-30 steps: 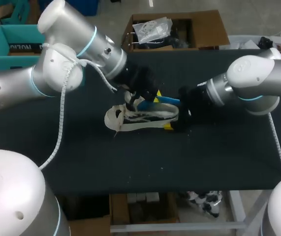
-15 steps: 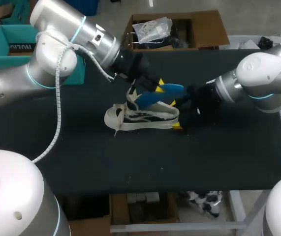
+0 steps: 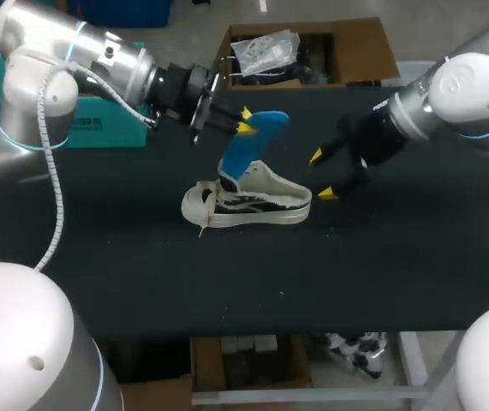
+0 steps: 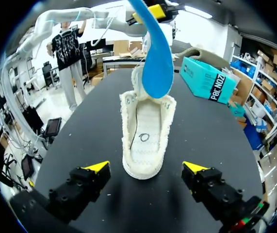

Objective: Open the shoe tongue, take the insole out of the shoe, put the insole back into the shoe, and pack the shoe into the shoebox

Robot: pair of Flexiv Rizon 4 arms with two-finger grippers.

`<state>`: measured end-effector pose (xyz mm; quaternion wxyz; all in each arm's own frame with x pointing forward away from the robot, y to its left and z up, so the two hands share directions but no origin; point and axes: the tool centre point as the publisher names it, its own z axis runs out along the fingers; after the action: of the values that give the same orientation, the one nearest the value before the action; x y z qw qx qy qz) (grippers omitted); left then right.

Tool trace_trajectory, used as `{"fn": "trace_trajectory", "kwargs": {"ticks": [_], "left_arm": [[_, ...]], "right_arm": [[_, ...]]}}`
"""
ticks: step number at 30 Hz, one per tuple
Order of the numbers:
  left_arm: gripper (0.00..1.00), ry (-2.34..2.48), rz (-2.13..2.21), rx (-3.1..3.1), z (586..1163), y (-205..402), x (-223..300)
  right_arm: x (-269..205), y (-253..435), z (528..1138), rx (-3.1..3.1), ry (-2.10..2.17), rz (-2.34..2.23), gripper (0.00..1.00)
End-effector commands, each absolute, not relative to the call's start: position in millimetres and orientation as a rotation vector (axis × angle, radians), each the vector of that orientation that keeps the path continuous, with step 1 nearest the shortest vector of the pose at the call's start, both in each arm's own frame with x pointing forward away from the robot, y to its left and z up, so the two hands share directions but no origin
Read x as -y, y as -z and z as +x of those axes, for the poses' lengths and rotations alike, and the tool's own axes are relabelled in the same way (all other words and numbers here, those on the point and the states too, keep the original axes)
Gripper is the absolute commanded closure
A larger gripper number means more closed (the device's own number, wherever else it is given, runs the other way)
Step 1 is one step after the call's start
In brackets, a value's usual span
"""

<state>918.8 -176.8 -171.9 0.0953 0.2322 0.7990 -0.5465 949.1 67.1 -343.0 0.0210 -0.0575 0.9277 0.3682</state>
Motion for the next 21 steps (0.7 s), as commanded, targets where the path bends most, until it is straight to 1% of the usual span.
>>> {"fn": "trace_trajectory", "kwargs": {"ticks": [1,6,13,21], "left_arm": [[1.0,1.712,0.711,-2.302,921.4,160.9,170.8],[1.0,1.733,0.687,-2.243,919.9,130.7,160.3],[1.0,1.717,0.597,-2.172,911.4,87.5,121.2],[1.0,1.713,0.578,-2.18,911.0,84.4,117.5]], "right_arm": [[-58.8,318.8,948.7,-2.912,-1.059,-0.197,0.0],[-55.6,308.9,952.3,-2.927,-1.023,-0.233,0.0],[-53.2,305.3,961.9,-2.934,-1.014,-0.285,0.0],[-58.0,302.4,973.5,-2.95,-0.99,-0.349,0.0]]}}
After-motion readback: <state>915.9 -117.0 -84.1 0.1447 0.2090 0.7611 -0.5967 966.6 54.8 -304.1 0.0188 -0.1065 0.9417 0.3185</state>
